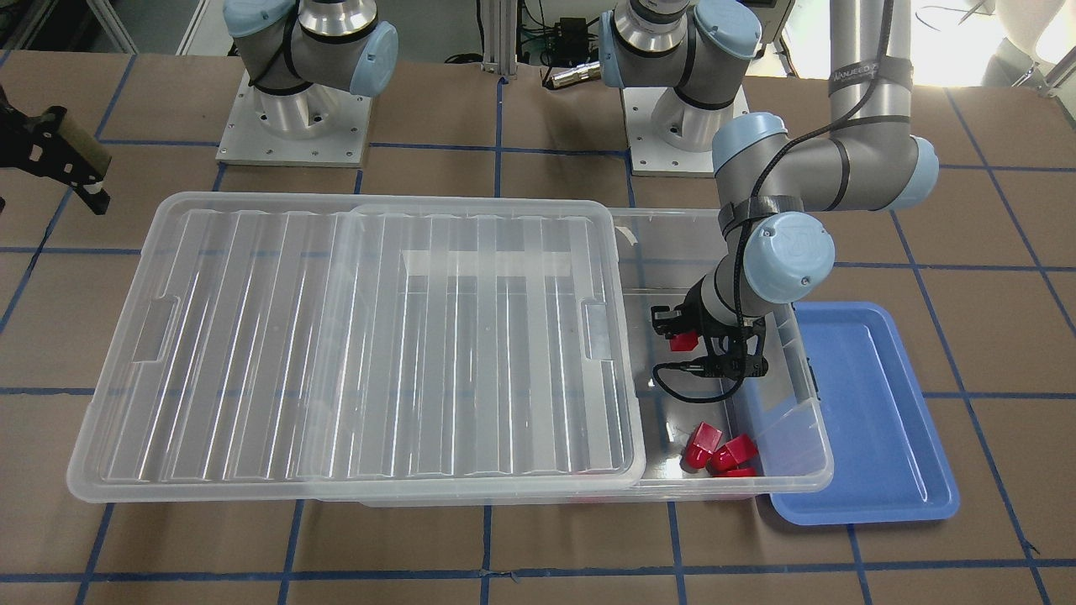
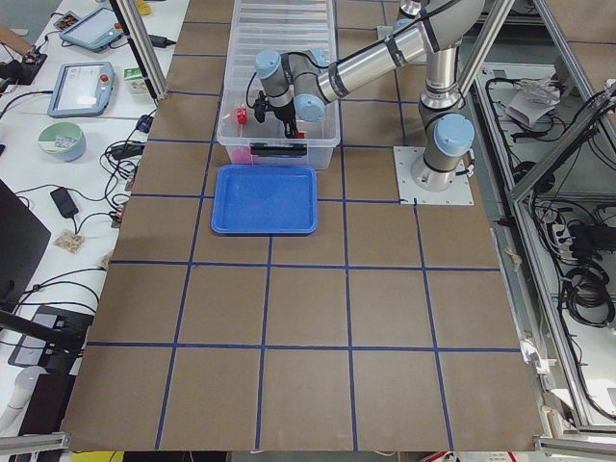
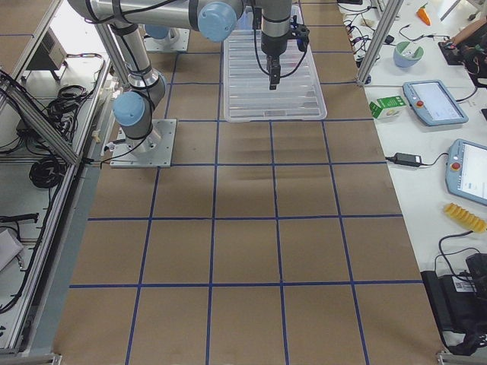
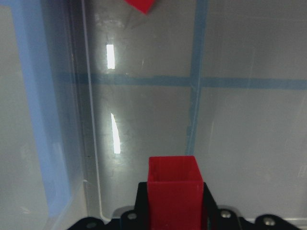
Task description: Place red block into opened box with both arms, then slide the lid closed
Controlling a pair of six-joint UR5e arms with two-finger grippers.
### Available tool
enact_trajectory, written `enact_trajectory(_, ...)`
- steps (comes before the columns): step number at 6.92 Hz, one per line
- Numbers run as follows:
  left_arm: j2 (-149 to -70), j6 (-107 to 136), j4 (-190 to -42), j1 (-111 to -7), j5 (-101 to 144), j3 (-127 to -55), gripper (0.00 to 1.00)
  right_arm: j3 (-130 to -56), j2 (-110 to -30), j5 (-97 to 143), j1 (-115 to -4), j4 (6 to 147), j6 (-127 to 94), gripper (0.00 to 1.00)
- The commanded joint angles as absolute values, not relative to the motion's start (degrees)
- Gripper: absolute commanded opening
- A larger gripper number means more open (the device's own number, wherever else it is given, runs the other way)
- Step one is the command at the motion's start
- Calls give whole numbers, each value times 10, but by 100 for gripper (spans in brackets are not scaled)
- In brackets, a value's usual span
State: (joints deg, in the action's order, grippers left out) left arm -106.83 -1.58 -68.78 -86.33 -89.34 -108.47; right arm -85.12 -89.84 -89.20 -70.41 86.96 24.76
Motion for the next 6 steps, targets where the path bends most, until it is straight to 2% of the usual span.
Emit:
enact_trajectory(1,-1071,-17,-681,-862,-897,-1092,93,-853,-895,-919,-669,866,311,100)
enact_trajectory(2,-1063,-15,-680,-860,-899,-1087,100,-852,-893,-921,-670,834,307,100)
enact_trajectory(3,-1051,-11,-685,-860,-898,-1067,100,-852,-890,-920,-668,826,310,100)
enact_trajectory(6,-994,-8,-857,-874,-898,-923,100,-905,-821,-921,-645,912,315,95)
